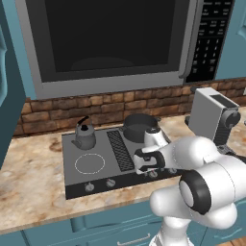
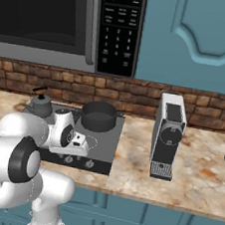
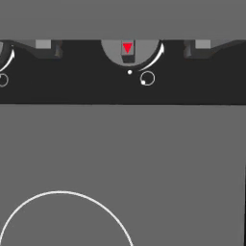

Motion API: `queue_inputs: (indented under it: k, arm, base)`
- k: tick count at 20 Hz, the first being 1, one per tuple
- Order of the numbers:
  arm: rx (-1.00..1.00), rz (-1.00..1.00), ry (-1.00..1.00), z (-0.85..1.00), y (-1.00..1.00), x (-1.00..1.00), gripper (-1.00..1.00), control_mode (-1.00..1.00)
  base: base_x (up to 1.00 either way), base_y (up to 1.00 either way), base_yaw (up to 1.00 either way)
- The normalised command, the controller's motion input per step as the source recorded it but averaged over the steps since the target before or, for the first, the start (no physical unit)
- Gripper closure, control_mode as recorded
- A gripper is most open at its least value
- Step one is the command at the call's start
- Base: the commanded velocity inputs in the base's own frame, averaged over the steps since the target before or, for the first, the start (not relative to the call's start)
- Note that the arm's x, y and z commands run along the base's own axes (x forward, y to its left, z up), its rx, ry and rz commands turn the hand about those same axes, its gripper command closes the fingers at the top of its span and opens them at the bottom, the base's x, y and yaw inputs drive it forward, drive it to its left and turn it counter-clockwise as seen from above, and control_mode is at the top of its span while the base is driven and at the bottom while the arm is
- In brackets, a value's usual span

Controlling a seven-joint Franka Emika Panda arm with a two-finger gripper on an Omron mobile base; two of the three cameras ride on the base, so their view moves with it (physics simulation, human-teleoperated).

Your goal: Pick the kettle from the cabinet and place it on a stove burner. Then pick the pot from the counter and place it on another stove burner. Finally, turn both burners on.

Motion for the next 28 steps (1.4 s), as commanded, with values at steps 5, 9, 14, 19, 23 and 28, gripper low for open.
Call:
queue_inputs:
  k: [5,9,14,19,23,28]
  arm:
    - [0.01,0.00,-0.07,-0.31,0.00,-0.37,-1.00,-1.00]
    - [0.02,0.00,-0.05,-0.32,0.00,-0.50,-1.00,-1.00]
    - [0.02,0.00,-0.05,-0.37,0.00,-0.47,-1.00,-1.00]
    - [0.00,0.00,-0.10,-0.38,0.00,-0.16,1.00,-1.00]
    - [0.00,0.00,-0.11,-0.37,0.00,-0.03,1.00,-1.00]
    - [0.00,0.00,-0.03,-0.38,0.00,-0.08,1.00,-1.00]
  base:
    - [0.00,0.00,0.00]
    - [0.00,0.00,0.00]
    - [0.00,0.00,0.00]
    - [0.00,0.00,0.00]
    - [0.00,0.00,0.00]
    - [0.00,0.00,0.00]
